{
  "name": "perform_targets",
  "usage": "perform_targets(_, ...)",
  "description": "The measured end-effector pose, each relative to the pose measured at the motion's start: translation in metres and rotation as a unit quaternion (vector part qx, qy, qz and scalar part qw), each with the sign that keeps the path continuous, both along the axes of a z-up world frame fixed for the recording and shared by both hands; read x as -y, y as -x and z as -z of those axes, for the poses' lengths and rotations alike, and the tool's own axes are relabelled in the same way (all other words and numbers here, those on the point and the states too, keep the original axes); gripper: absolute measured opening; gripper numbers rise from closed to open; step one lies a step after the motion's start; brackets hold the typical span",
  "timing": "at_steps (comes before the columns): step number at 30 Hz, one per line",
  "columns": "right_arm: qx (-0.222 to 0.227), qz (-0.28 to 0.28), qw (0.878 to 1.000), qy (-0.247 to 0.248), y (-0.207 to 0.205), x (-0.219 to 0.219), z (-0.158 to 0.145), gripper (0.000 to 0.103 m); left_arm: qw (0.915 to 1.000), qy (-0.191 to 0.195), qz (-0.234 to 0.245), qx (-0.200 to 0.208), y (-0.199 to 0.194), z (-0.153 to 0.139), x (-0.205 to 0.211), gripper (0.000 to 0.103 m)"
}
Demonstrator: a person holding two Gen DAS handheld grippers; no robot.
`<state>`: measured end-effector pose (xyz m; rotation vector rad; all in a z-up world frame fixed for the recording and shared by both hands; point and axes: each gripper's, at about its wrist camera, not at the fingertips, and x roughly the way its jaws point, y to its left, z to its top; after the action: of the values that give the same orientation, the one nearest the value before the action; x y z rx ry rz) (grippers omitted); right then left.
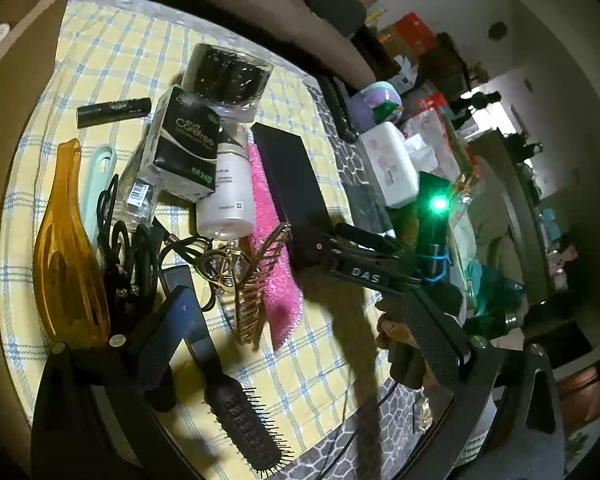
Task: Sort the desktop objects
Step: 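Grasp the black rectangular case on the pink cloth with the right gripper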
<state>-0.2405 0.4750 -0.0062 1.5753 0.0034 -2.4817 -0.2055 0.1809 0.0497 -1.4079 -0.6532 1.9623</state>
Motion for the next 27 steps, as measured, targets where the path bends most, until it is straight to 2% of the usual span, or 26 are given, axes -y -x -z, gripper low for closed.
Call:
perform_targets(2, 0.008, -0.008, 1.0, 0.019, -0.002, 0.004, 0.001, 0.091, 1.0, -0.001, 0.0, 0.001, 0.001, 0.003, 0.0, 0.103)
perform_targets(7, 0.015, -0.018, 0.999, -0.024, -0.003, 0.02, 0.01, 0.091, 1.0, -0.005, 0.0, 0.006, -0.001, 0.006, -0.002, 0.103)
perform_targets(12, 0.022, 0.006, 1.0, 0.003, -0.006, 0.011, 0.005, 0.089, 0.9995, -0.025, 0.002, 0.021, -0.002, 0.005, -0.001, 0.103)
perform_targets(15, 0.016, 0.017, 0.999, 0.039, -0.021, 0.004, -0.009, 0.088, 0.9977, -0.057, 0.003, 0.037, -0.002, 0.004, -0.001, 0.103)
perform_targets(17, 0.005, 0.024, 0.996, 0.083, -0.039, 0.0, -0.023, 0.088, 0.9952, -0.082, 0.007, 0.053, -0.003, 0.005, -0.003, 0.103)
perform_targets(21, -0.002, 0.014, 0.988, 0.151, -0.088, 0.002, -0.048, 0.088, 0.9863, -0.13, 0.022, 0.099, -0.011, 0.014, -0.015, 0.102)
perform_targets(25, -0.001, -0.012, 0.983, 0.181, -0.14, 0.025, -0.071, 0.088, 0.9817, -0.134, 0.024, 0.133, -0.027, 0.027, -0.025, 0.095)
perform_targets(27, 0.0, -0.022, 0.983, 0.184, -0.163, 0.035, -0.08, 0.088, 0.9807, -0.135, 0.024, 0.139, -0.036, 0.029, -0.027, 0.077)
